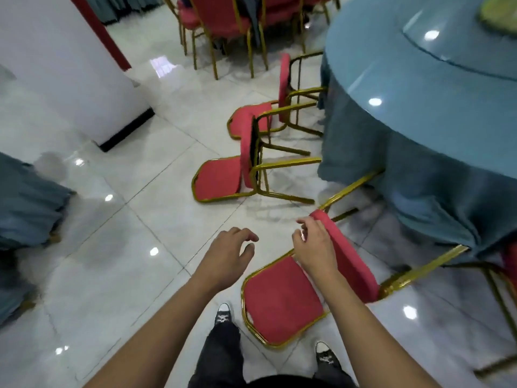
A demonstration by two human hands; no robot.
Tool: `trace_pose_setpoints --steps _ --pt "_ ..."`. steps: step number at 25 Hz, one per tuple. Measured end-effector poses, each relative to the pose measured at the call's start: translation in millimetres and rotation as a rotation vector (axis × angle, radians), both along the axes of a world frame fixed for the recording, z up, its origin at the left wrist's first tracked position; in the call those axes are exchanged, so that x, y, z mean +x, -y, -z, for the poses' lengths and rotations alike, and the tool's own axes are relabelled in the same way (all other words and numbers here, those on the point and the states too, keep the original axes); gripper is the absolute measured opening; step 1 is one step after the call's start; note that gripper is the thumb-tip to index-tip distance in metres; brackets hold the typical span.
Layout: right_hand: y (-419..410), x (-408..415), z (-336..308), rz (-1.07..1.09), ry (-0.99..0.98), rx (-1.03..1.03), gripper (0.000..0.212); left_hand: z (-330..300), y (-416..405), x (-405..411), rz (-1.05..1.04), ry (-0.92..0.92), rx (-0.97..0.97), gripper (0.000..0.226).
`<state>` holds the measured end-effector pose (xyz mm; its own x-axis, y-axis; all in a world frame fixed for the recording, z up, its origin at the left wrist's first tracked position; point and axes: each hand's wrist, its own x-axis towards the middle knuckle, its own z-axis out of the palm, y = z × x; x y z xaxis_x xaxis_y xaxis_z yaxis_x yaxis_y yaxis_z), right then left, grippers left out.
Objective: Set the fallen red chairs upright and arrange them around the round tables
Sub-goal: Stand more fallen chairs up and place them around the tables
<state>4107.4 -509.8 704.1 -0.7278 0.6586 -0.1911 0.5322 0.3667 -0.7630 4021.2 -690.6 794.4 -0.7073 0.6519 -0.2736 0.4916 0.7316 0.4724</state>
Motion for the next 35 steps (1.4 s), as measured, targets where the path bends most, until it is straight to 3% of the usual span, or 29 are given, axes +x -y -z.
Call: trace_pose_setpoints --steps 8,12,15,19,23,27,32,35 --pt "93 -6 69 0.65 0.168 -0.084 0.028 106 4 -126 0.565 0.164 -0.071 0.025" --pt "167 11 132 0.813 0.286 -0.178 0.025 195 33 -145 0.641 0.269 -0.099 0.025" --pt "208 23 218 0.901 0.345 -0.271 0.023 290 57 -148 0.648 0.277 -0.134 0.034" --pt "248 31 390 0.985 0.393 -0.371 0.023 459 86 -152 0.737 0.281 -0.256 0.048" --pt "265 32 589 1.119 0.368 -0.414 0.032 655 87 -172 0.611 0.274 -0.282 0.056" --pt "272 47 729 1.329 0.389 -0.415 0.049 792 77 -186 0.493 0.303 -0.386 0.067" --pt "273 61 780 1.49 0.416 -0.271 0.056 844 64 -183 0.228 0.561 -0.346 0.061" --pt "278 73 782 1.517 0.391 -0.511 0.071 835 62 -178 0.078 0.692 -0.337 0.05"
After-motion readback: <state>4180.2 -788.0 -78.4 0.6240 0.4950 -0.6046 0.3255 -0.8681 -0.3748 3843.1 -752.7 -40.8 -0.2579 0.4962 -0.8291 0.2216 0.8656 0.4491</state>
